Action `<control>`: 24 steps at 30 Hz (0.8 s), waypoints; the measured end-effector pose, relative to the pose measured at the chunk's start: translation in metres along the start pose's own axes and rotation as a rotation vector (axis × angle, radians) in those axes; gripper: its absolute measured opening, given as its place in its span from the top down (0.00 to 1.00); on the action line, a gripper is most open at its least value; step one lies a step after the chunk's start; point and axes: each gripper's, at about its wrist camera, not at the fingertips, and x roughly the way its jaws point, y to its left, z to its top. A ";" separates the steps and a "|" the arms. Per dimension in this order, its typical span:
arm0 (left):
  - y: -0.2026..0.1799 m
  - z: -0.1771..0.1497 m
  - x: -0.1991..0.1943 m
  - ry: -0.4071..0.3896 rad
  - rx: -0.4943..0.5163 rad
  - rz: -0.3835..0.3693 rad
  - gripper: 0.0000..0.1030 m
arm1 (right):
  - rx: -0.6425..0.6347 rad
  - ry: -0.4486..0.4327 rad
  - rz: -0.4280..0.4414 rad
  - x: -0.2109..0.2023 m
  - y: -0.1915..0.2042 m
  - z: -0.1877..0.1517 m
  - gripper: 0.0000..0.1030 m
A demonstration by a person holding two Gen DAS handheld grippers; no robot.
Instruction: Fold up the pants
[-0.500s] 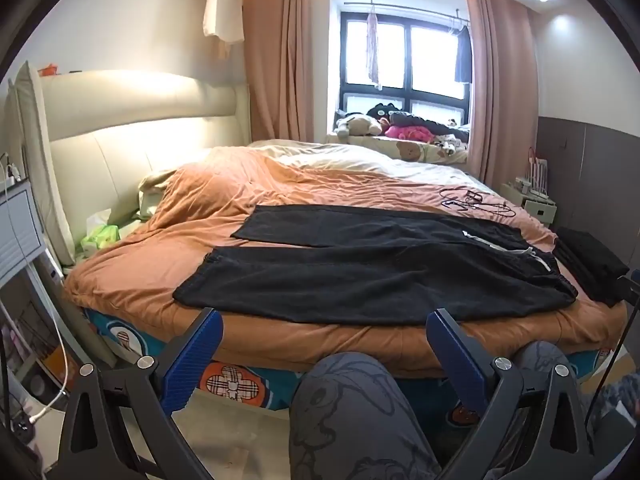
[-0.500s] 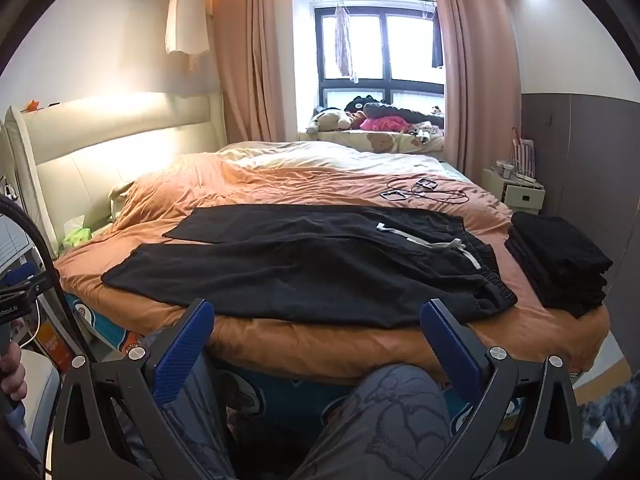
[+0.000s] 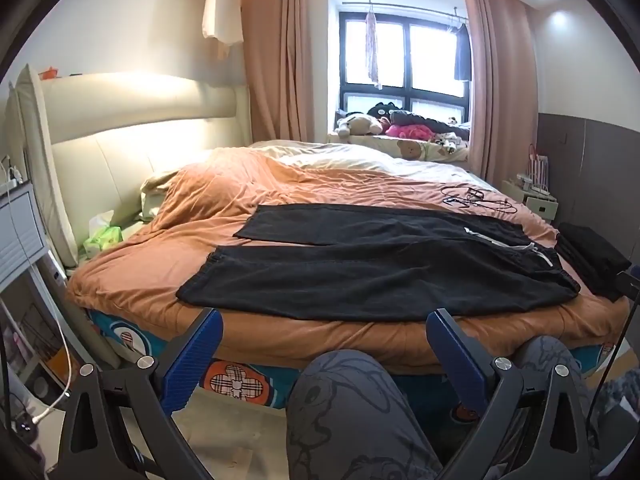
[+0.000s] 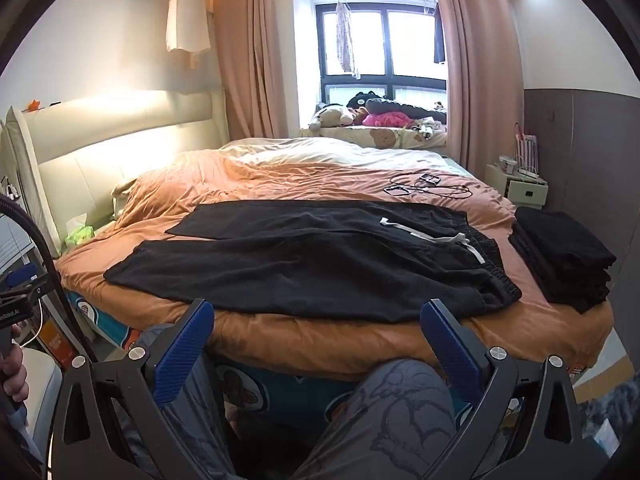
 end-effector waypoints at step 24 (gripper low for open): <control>0.001 0.000 -0.005 -0.010 -0.007 -0.005 0.00 | -0.004 0.011 -0.012 -0.005 0.002 0.001 0.00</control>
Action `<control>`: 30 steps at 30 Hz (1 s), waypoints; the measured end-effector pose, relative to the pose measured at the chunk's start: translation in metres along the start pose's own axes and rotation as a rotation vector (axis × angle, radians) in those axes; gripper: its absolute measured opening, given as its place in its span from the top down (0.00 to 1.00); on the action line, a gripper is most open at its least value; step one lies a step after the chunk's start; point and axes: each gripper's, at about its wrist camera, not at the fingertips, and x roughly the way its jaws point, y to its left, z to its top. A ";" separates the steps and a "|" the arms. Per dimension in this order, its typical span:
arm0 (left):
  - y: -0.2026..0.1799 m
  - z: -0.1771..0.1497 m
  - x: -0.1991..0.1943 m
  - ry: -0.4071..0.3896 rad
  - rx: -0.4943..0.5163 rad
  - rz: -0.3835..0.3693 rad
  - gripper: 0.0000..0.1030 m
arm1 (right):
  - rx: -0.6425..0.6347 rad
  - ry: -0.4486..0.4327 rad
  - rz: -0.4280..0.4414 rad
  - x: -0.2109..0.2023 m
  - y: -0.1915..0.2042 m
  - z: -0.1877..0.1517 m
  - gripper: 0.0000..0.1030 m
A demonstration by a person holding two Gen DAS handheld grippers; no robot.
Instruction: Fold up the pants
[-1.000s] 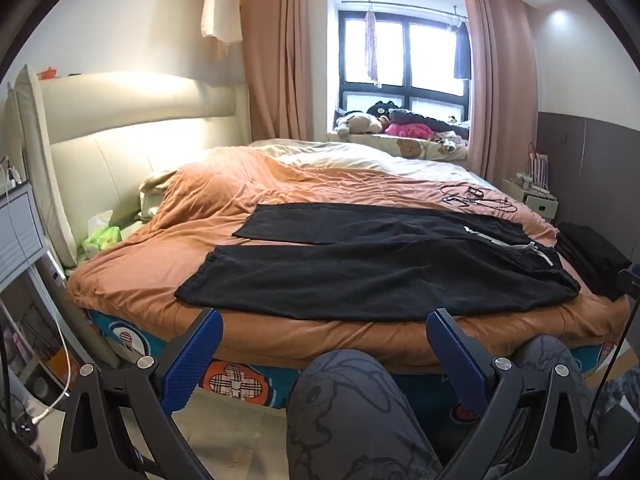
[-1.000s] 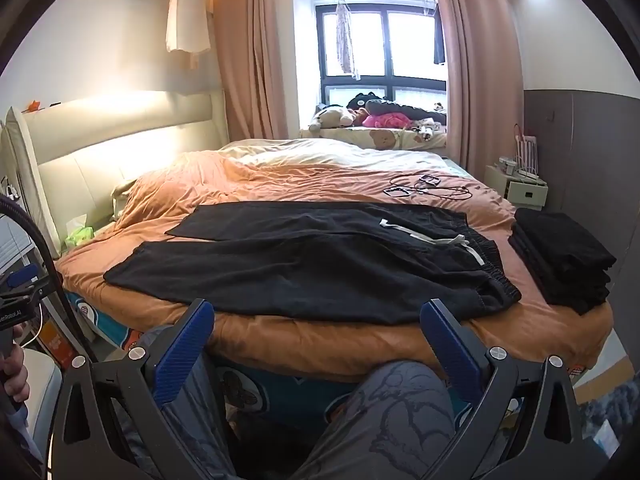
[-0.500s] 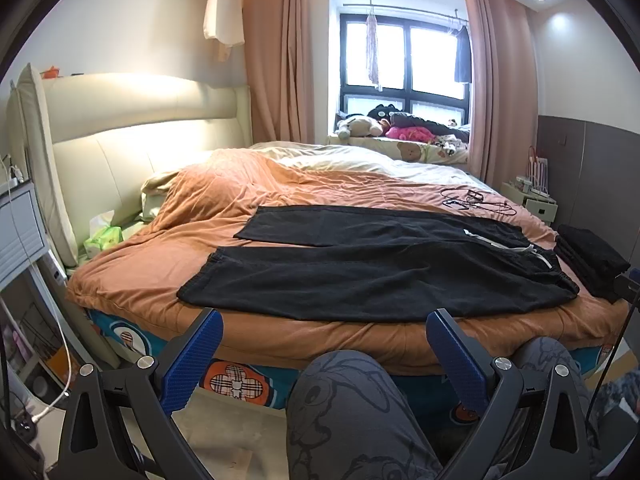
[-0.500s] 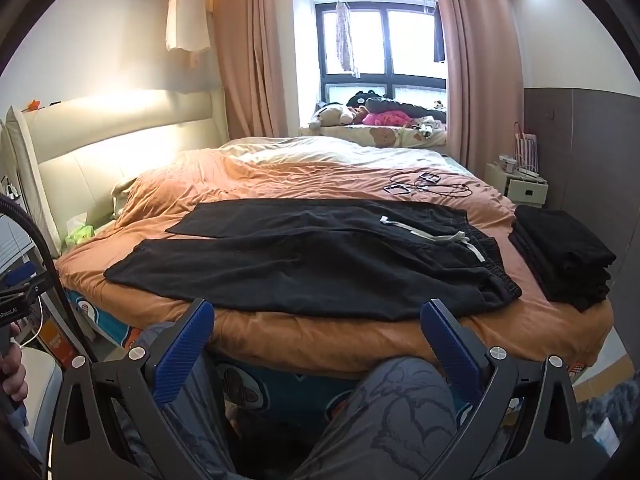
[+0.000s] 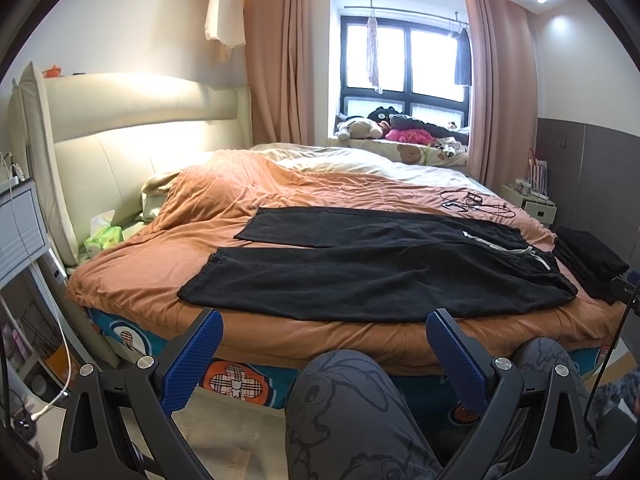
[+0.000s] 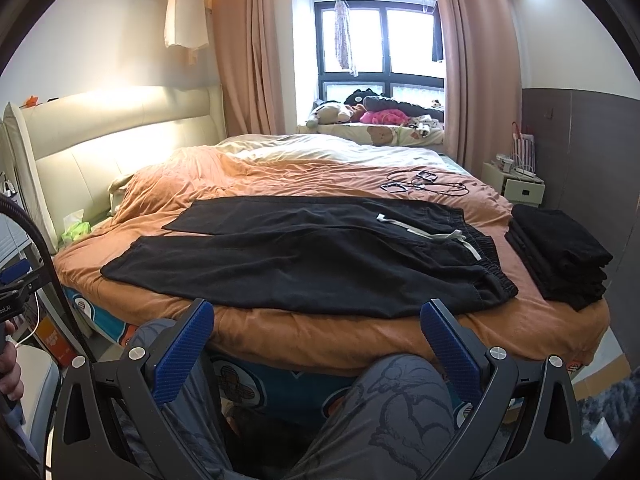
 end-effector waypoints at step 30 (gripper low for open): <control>-0.002 -0.005 -0.006 -0.009 0.005 -0.020 0.00 | 0.004 -0.002 0.009 -0.001 -0.002 0.002 0.00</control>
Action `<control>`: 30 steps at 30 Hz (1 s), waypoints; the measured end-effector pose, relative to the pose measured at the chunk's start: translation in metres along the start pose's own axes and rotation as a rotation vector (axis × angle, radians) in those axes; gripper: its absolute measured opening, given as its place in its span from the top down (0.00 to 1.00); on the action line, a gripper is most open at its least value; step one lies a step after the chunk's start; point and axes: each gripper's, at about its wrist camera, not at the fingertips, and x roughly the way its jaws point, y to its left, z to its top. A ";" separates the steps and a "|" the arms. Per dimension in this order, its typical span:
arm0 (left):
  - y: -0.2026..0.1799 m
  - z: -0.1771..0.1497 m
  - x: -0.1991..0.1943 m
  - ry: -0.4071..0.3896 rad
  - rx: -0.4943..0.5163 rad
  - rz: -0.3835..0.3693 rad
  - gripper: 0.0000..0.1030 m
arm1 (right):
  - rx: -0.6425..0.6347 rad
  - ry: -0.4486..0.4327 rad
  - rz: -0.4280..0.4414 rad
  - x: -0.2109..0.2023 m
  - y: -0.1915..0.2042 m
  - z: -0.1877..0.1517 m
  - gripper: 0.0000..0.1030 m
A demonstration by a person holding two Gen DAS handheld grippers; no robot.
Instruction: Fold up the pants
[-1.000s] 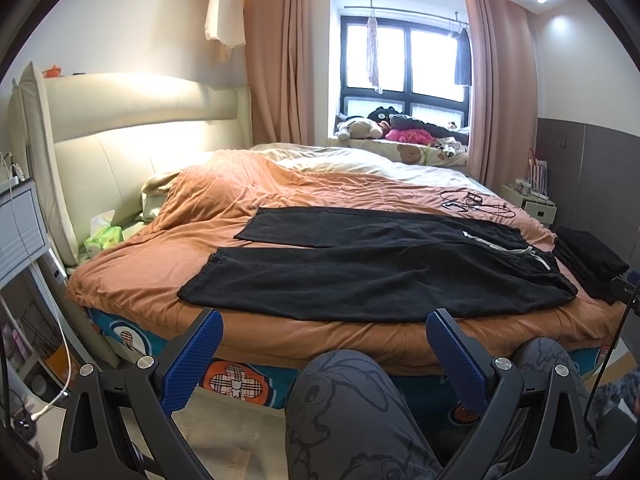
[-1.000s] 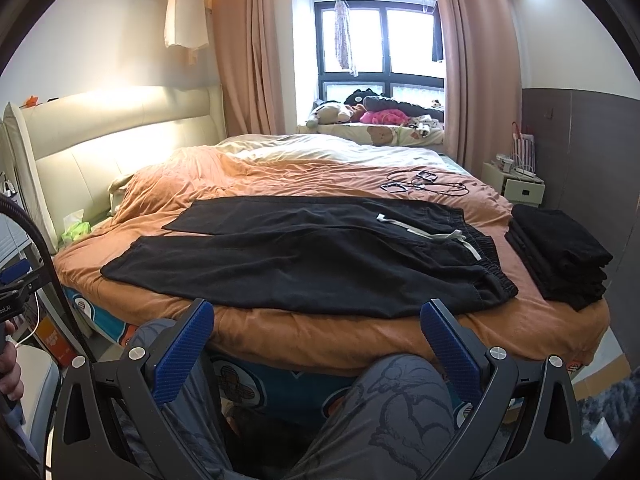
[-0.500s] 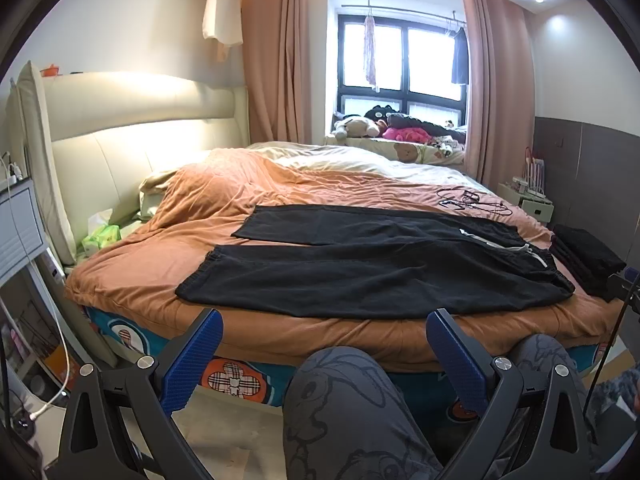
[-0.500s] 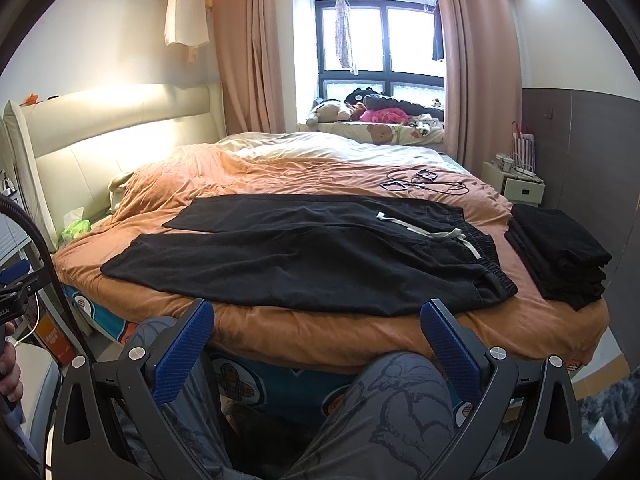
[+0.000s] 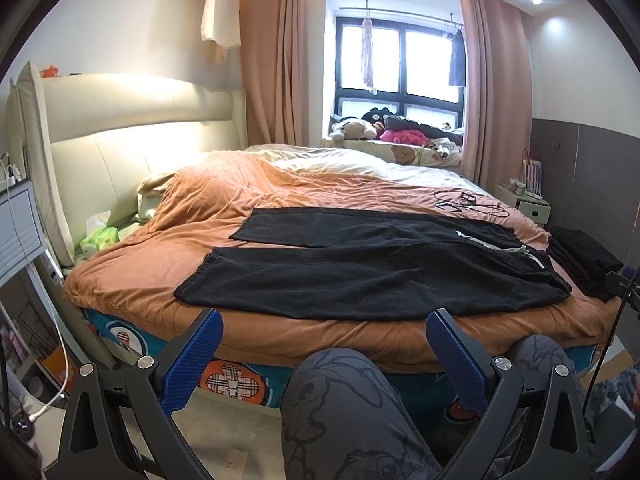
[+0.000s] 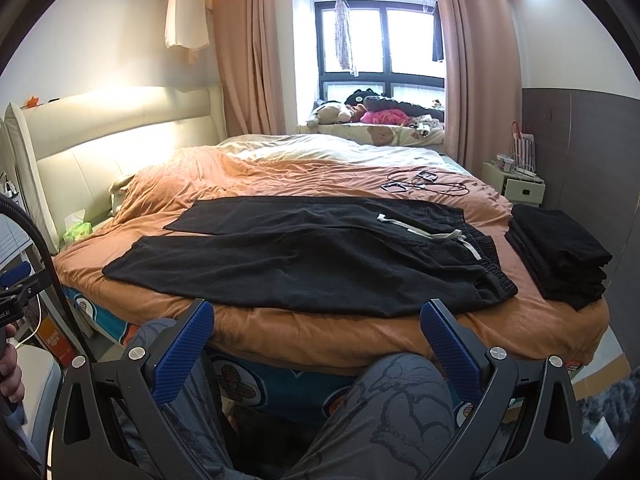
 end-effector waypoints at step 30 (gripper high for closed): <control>0.037 0.000 0.042 0.037 -0.073 0.037 0.00 | 0.031 0.038 -0.025 0.041 -0.015 0.014 0.00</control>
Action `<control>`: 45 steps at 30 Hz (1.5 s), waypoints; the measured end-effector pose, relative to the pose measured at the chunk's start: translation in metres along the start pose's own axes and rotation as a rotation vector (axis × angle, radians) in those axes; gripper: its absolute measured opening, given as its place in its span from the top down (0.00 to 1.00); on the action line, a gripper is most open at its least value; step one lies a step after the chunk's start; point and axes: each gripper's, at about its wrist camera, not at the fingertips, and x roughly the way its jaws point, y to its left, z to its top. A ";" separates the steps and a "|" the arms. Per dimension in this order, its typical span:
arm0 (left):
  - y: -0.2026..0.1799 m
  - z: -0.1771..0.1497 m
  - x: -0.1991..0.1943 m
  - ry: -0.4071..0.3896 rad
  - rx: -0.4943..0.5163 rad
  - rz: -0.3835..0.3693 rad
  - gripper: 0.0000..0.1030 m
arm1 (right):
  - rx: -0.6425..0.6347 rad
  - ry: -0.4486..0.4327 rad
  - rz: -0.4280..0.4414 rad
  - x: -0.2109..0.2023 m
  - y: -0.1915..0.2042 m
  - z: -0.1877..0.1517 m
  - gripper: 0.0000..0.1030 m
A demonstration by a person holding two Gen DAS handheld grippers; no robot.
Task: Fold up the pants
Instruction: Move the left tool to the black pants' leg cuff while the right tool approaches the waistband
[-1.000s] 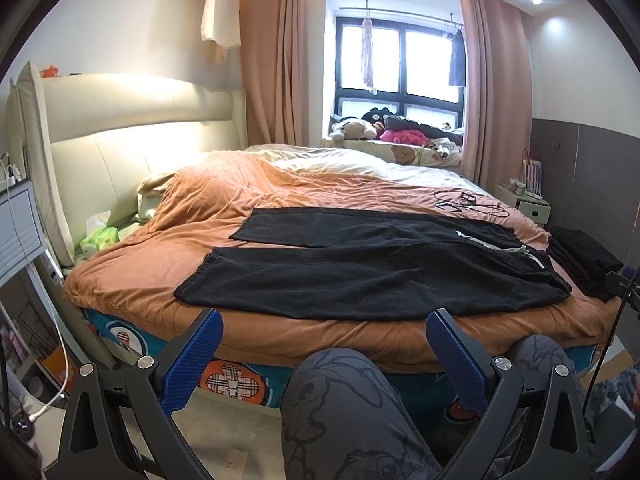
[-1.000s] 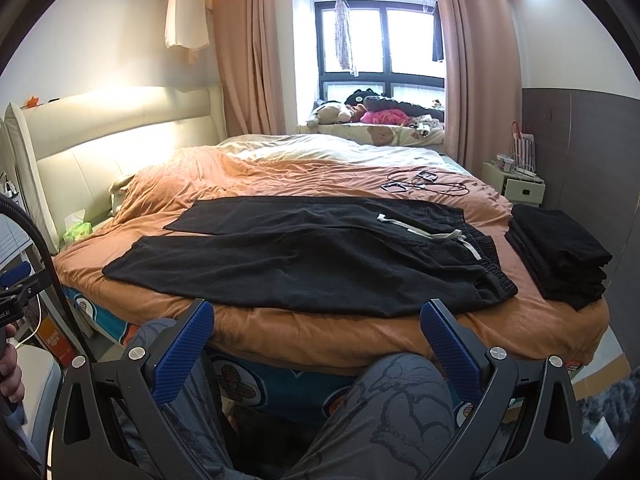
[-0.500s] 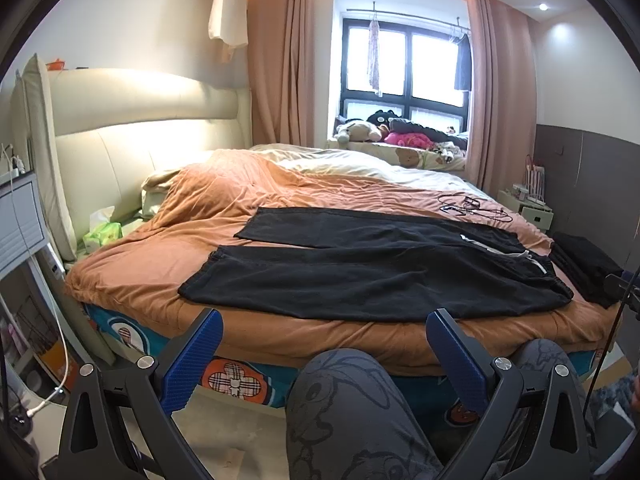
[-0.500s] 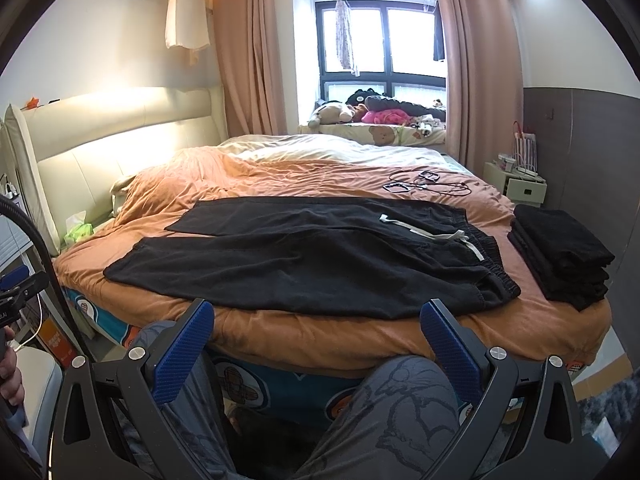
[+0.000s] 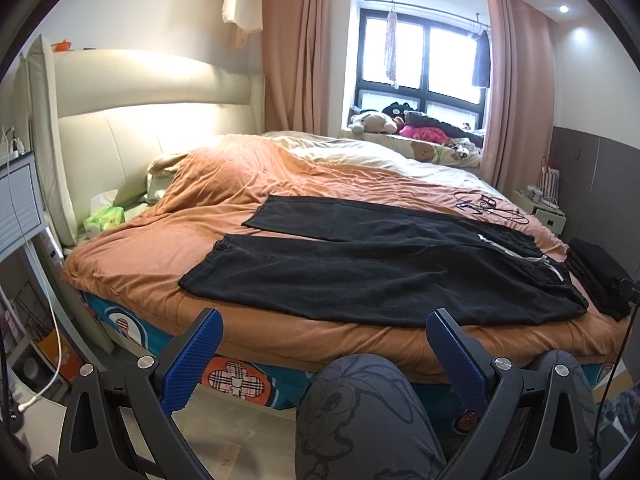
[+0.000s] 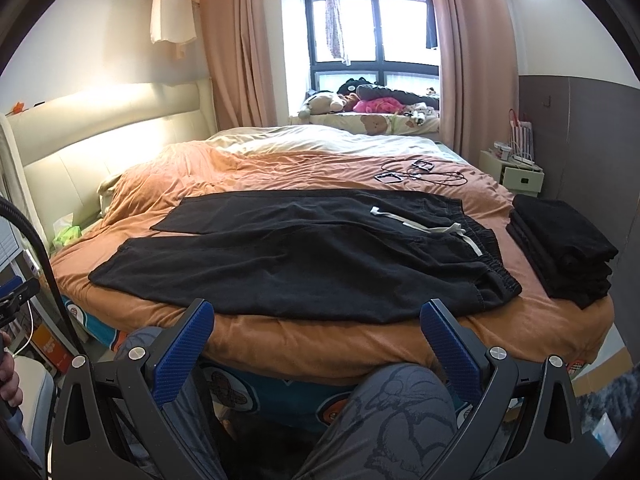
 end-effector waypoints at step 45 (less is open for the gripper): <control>0.098 0.019 0.181 0.238 -0.288 0.164 0.23 | 0.376 0.176 -0.177 0.090 -0.126 0.043 0.00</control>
